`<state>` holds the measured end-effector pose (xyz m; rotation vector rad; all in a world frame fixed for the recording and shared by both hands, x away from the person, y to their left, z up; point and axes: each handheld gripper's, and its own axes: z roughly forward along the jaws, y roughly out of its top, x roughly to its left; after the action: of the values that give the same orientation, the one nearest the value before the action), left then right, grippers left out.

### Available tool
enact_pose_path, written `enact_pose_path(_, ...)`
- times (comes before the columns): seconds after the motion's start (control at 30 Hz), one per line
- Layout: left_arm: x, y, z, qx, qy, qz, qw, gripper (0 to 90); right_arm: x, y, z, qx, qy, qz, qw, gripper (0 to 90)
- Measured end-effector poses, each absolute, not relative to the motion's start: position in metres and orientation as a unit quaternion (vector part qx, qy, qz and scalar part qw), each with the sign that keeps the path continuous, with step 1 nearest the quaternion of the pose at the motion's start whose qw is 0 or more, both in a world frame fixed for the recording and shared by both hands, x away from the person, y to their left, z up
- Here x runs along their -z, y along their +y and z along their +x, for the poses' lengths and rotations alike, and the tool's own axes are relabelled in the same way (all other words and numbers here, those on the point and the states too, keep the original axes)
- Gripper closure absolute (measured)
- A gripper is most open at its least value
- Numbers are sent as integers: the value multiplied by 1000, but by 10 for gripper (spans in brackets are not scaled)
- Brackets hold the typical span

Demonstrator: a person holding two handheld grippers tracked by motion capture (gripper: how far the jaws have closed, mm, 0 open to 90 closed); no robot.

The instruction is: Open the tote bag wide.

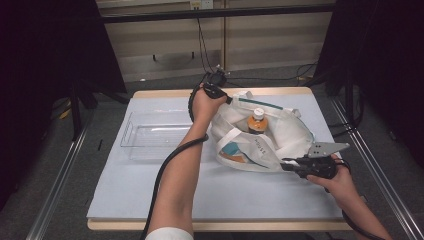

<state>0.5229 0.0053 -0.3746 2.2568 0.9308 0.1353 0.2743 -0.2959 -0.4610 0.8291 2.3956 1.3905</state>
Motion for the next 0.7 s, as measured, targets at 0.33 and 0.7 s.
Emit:
enact_pose_path(0.33, 375, 2, 527, -56, 353, 873, 331, 885, 462, -296, 268, -479, 821, 282, 130, 781)
enact_pose_path(0.7, 387, 1, 533, -54, 366, 872, 320, 886, 468, -293, 266, -468, 828, 279, 129, 788)
